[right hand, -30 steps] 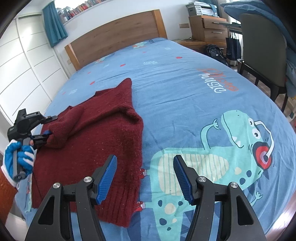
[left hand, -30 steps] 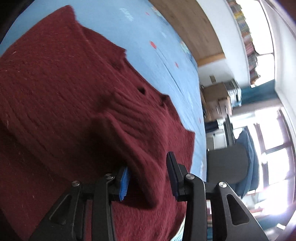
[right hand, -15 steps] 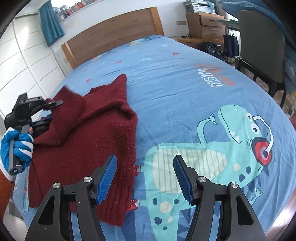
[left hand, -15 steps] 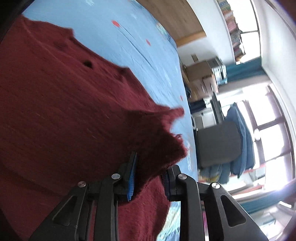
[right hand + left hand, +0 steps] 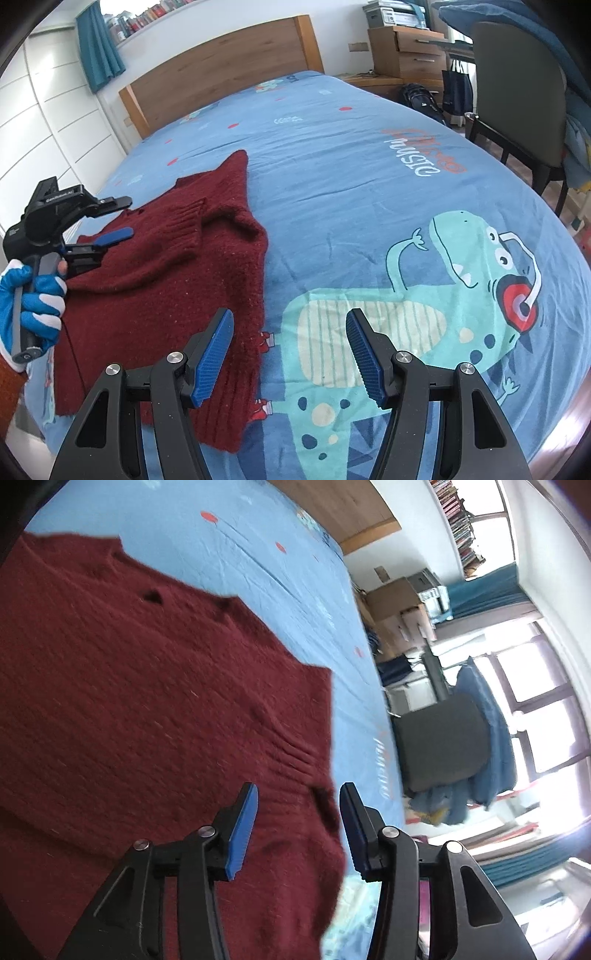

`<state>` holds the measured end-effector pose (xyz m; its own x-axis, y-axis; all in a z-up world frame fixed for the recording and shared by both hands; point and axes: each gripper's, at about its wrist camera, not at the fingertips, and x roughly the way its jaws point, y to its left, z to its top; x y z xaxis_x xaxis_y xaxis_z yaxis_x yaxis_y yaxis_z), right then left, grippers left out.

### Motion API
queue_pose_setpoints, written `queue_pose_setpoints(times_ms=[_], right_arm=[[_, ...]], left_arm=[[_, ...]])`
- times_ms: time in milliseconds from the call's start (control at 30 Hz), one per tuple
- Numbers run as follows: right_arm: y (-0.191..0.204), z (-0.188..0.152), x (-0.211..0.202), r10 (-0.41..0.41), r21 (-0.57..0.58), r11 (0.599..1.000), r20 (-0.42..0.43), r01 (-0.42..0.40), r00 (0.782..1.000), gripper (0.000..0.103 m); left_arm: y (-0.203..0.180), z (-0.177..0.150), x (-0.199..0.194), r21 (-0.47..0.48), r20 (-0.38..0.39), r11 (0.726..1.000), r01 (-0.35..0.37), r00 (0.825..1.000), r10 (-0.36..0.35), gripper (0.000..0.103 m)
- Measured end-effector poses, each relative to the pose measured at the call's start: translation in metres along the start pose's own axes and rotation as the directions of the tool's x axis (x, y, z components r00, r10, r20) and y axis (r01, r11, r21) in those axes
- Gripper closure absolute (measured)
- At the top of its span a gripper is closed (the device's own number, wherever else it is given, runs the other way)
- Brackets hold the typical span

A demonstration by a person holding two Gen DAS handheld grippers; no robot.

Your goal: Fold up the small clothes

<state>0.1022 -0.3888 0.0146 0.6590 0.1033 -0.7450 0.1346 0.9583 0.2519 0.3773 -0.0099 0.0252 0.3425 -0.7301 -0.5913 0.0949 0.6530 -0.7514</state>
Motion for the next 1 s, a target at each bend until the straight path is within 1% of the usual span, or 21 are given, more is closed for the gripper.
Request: queue_pose_setpoints(times_ms=[33, 100, 133, 167, 200, 233, 267, 333, 367, 467, 567, 600, 667, 700, 733, 767, 800, 833, 900, 933, 1000], right_arm=[[0.002, 0.000, 0.000, 0.001, -0.005, 1.000, 0.000, -0.001, 1.000, 0.037], [0.007, 0.000, 0.002, 0.002, -0.022, 1.000, -0.001, -0.002, 1.000, 0.037], [0.009, 0.000, 0.003, 0.002, -0.028, 1.000, -0.001, -0.002, 1.000, 0.037], [0.011, 0.000, 0.004, 0.003, -0.034, 0.999, -0.003, -0.003, 1.000, 0.037], [0.013, 0.000, 0.005, 0.005, -0.039, 0.999, -0.006, -0.006, 1.000, 0.037], [0.014, 0.000, 0.006, 0.007, -0.040, 0.999, -0.008, -0.007, 1.000, 0.037], [0.016, 0.000, 0.008, 0.008, -0.043, 0.999, -0.011, -0.008, 1.000, 0.037], [0.020, 0.000, 0.010, 0.009, -0.049, 0.999, -0.018, -0.009, 1.000, 0.037], [0.021, 0.000, 0.011, 0.009, -0.051, 0.999, -0.021, -0.010, 1.000, 0.037], [0.026, 0.002, 0.012, 0.008, -0.063, 0.998, -0.024, -0.010, 1.000, 0.037], [0.034, 0.005, 0.013, 0.009, -0.080, 0.997, -0.022, -0.010, 1.000, 0.037], [0.036, 0.006, 0.013, 0.009, -0.083, 0.996, -0.021, -0.011, 1.000, 0.037], [0.042, 0.009, 0.015, 0.014, -0.089, 0.996, -0.015, -0.016, 1.000, 0.037], [0.045, 0.011, 0.016, 0.017, -0.092, 0.996, -0.012, -0.018, 1.000, 0.037], [0.048, 0.012, 0.017, 0.020, -0.094, 0.995, -0.011, -0.021, 1.000, 0.037], [0.051, 0.013, 0.019, 0.023, -0.098, 0.995, -0.010, -0.024, 1.000, 0.037], [0.054, 0.013, 0.020, 0.025, -0.102, 0.994, -0.011, -0.026, 1.000, 0.037], [0.057, 0.014, 0.023, 0.028, -0.106, 0.994, -0.013, -0.029, 1.000, 0.037], [0.064, 0.015, 0.027, 0.034, -0.113, 0.993, -0.019, -0.036, 0.999, 0.037], [0.068, 0.015, 0.029, 0.036, -0.118, 0.992, -0.020, -0.038, 0.999, 0.037], [0.075, 0.015, 0.031, 0.039, -0.133, 0.990, -0.025, -0.042, 0.999, 0.037]], left_arm=[[0.002, 0.000, 0.000, 0.013, 0.010, 0.999, -0.042, 0.999, 0.042, 0.062], [0.003, -0.003, 0.004, 0.061, 0.032, 0.986, -0.154, 0.988, 0.152, 0.062], [0.003, -0.006, 0.008, 0.105, 0.045, 0.966, -0.236, 0.971, 0.233, 0.062], [0.005, -0.010, 0.012, 0.126, 0.044, 0.953, -0.275, 0.961, 0.272, 0.062], [0.008, -0.017, 0.020, 0.135, 0.022, 0.948, -0.289, 0.957, 0.289, 0.062], [0.012, -0.023, 0.023, 0.126, 0.003, 0.953, -0.276, 0.961, 0.277, 0.062], [0.016, -0.029, 0.027, 0.106, -0.024, 0.963, -0.246, 0.968, 0.249, 0.062], [0.020, -0.044, 0.036, 0.057, -0.085, 0.987, -0.150, 0.984, 0.155, 0.062], [0.017, -0.047, 0.036, 0.065, -0.090, 0.988, -0.141, 0.985, 0.146, 0.062], [0.012, -0.051, 0.025, 0.117, -0.078, 0.982, -0.146, 0.985, 0.156, 0.062], [0.006, -0.041, 0.002, 0.178, -0.019, 0.963, -0.202, 0.978, 0.208, 0.062], [0.007, -0.036, -0.008, 0.198, 0.008, 0.953, -0.229, 0.973, 0.232, 0.062], [0.012, -0.030, -0.027, 0.215, 0.062, 0.935, -0.283, 0.959, 0.277, 0.062], [0.018, -0.026, -0.038, 0.216, 0.087, 0.924, -0.316, 0.949, 0.304, 0.062], [0.027, -0.020, -0.052, 0.213, 0.116, 0.907, -0.363, 0.931, 0.346, 0.062], [0.035, -0.014, -0.059, 0.210, 0.131, 0.897, -0.388, 0.921, 0.368, 0.062], [0.047, -0.006, -0.073, 0.198, 0.156, 0.881, -0.429, 0.902, 0.404, 0.062], [0.055, -0.002, -0.082, 0.185, 0.169, 0.875, -0.448, 0.891, 0.421, 0.062], [0.074, 0.007, -0.098, 0.152, 0.198, 0.857, -0.492, 0.865, 0.461, 0.062], [0.085, 0.012, -0.106, 0.134, 0.214, 0.845, -0.518, 0.848, 0.486, 0.062], [0.101, 0.017, -0.112, 0.105, 0.216, 0.831, -0.546, 0.829, 0.516, 0.062]])
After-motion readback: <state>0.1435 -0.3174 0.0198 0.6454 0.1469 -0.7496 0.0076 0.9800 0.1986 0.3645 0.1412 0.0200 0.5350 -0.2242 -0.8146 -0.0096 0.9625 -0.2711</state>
